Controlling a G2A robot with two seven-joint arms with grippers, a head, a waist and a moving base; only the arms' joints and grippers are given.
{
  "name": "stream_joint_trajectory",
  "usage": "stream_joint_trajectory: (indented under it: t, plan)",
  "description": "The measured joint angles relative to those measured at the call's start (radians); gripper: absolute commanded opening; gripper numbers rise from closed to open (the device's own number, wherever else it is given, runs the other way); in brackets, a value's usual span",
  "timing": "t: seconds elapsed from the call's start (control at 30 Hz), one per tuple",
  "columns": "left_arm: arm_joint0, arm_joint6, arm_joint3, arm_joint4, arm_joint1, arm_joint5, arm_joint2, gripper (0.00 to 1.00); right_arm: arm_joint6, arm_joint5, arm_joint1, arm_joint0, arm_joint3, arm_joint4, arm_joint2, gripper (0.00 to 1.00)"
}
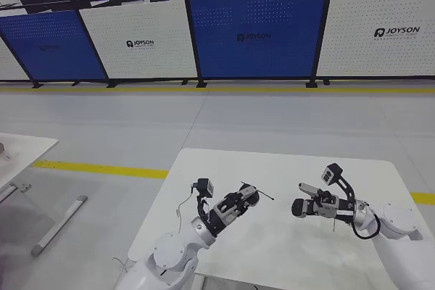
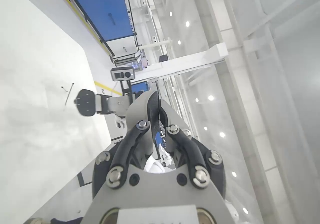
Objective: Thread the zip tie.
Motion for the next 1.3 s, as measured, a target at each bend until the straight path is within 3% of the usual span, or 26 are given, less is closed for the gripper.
stream_joint_trajectory:
  t: [0.17, 0.3, 0.67, 0.77, 0.97, 1.1, 1.23, 1.3]
  plan:
    - [-0.015, 0.013, 0.052, 0.093, 0.002, -0.003, 0.009, 0.0, -0.017, 0.038, 0.023, -0.016, -0.072, -0.113, 0.04, 1.0]
    - [-0.014, 0.022, 0.063, 0.15, 0.004, -0.004, 0.007, 0.0, -0.074, 0.089, 0.039, -0.021, -0.128, -0.254, 0.058, 1.0]
    - [-0.014, 0.022, 0.062, 0.147, 0.004, -0.004, 0.007, 0.0, -0.072, 0.086, 0.038, -0.024, -0.131, -0.248, 0.057, 1.0]
    - [-0.014, 0.022, 0.062, 0.147, 0.004, -0.004, 0.007, 0.0, -0.058, 0.087, 0.045, -0.022, -0.16, -0.317, 0.051, 1.0]
    - [-0.014, 0.022, 0.062, 0.147, 0.004, -0.004, 0.007, 0.0, -0.043, 0.194, 0.076, 0.011, -0.238, -0.526, 0.096, 1.0]
    - [-0.014, 0.022, 0.062, 0.147, 0.004, -0.004, 0.007, 0.0, 0.03, 0.247, 0.101, 0.017, -0.272, -0.639, 0.136, 1.0]
    - [-0.014, 0.022, 0.062, 0.147, 0.004, -0.004, 0.007, 0.0, 0.021, 0.399, 0.101, 0.083, -0.23, -0.87, 0.058, 1.0]
    - [-0.014, 0.022, 0.062, 0.147, 0.004, -0.004, 0.007, 0.0, 0.011, 0.431, 0.099, 0.091, -0.225, -0.935, 0.048, 1.0]
